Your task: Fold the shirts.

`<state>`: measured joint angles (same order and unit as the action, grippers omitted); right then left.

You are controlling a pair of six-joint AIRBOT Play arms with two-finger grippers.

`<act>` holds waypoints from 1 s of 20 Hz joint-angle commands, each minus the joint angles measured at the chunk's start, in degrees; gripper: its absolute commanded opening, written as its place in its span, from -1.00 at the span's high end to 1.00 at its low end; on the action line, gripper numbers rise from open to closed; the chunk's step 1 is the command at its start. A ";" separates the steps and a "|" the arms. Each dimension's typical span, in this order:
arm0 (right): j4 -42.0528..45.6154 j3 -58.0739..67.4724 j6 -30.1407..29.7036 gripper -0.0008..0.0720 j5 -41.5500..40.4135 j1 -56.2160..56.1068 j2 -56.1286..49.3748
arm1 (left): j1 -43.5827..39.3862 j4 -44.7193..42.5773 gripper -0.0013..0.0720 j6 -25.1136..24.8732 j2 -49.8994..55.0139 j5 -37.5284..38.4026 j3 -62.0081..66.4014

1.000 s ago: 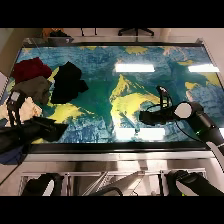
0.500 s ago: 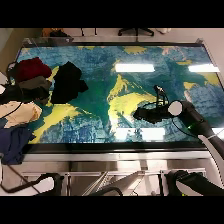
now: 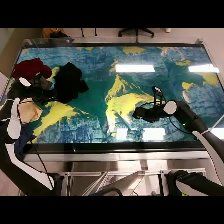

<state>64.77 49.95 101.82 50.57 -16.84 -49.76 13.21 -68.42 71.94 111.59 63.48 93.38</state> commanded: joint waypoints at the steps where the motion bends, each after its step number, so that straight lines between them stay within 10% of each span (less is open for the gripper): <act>1: -0.07 0.07 0.11 -0.67 -0.81 -0.04 -0.17 | -1.55 -0.42 -0.11 0.33 2.91 3.30 7.45; 3: -0.04 0.07 0.04 -0.67 -0.81 -0.04 -0.17 | -2.60 -0.42 0.92 0.31 2.93 5.92 12.11; 4: 0.04 0.07 -0.26 -0.66 -0.81 -0.04 -0.17 | -3.23 -0.39 0.92 0.55 2.91 7.39 14.05; 7: -0.04 0.13 -3.04 0.20 -0.81 -0.04 -0.02 | -6.47 -0.39 0.93 1.99 2.84 14.08 19.74; 16: -0.11 13.51 -12.17 0.19 11.08 8.37 0.59 | -27.34 19.69 0.93 3.32 -20.46 16.41 21.88; 20: -0.02 16.61 -14.10 0.18 15.34 11.91 2.29 | -39.50 9.55 0.93 6.75 -27.80 12.83 21.86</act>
<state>64.77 64.29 89.89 61.95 -7.27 -48.49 -18.41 -54.06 75.92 88.79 78.39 115.18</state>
